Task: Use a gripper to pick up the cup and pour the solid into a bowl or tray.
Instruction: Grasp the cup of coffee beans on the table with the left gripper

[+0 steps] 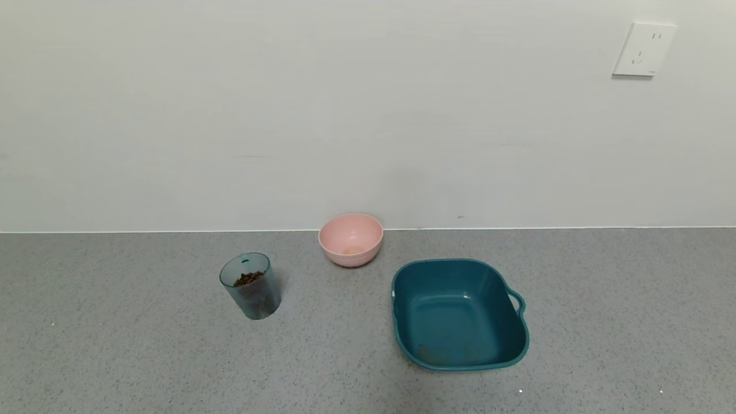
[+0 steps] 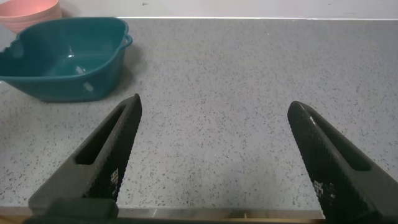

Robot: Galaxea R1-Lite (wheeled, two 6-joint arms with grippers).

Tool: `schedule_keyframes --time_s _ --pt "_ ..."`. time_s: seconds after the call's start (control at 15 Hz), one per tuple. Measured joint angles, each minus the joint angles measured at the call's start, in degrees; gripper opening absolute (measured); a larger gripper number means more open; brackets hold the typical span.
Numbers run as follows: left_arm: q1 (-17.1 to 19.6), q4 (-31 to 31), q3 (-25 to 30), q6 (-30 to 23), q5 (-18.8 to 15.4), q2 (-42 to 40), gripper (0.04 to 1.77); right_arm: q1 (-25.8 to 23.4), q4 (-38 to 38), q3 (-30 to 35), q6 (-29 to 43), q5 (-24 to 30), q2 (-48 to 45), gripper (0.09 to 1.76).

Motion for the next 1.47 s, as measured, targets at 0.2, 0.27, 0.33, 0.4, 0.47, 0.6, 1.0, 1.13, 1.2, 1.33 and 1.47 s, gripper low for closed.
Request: schedule_keyframes --time_s 0.2,0.27,0.33,0.4,0.47,0.6,1.0,1.13,1.2,1.33,1.47 --pt "0.00 0.60 -0.63 0.39 -0.37 0.00 1.72 0.02 0.00 0.00 -0.02 0.00 0.00 1.71" --pt "0.00 0.89 -1.28 0.35 -0.67 0.01 1.72 0.02 0.00 0.00 -0.02 0.01 0.00 1.71" --pt "0.00 1.19 -2.62 0.24 -0.85 0.12 1.72 0.02 0.02 0.00 0.00 0.00 0.00 1.71" --pt "0.00 1.83 -4.23 0.16 -0.84 0.30 1.72 0.02 0.00 0.00 0.00 0.00 0.00 1.71" --pt "0.00 2.90 -6.12 0.16 -0.82 0.76 1.72 0.02 0.00 0.00 0.00 0.00 0.00 1.71" --pt "0.00 4.40 -9.92 0.22 -0.59 3.36 1.72 0.02 0.02 0.00 0.00 0.01 0.00 1.71" --pt "-0.33 2.28 -21.65 0.35 -0.33 22.80 1.72 0.02 -0.01 0.00 -0.02 0.00 0.00 1.71" --pt "-0.38 -1.88 -23.82 0.46 -0.59 32.15 1.72 0.02 -0.01 0.00 -0.02 0.00 0.00 1.71" --pt "-0.40 -4.47 -24.34 0.46 -0.69 36.94 1.72 0.02 -0.01 0.00 -0.02 0.01 0.00 1.71" --pt "-0.41 -10.75 -24.76 0.44 -0.84 46.92 1.72 0.00 0.02 0.00 0.00 0.00 0.00 1.71" --pt "-0.41 -15.74 -24.78 0.35 -0.88 55.82 1.72 0.00 0.00 0.00 -0.02 0.01 0.00 1.71"
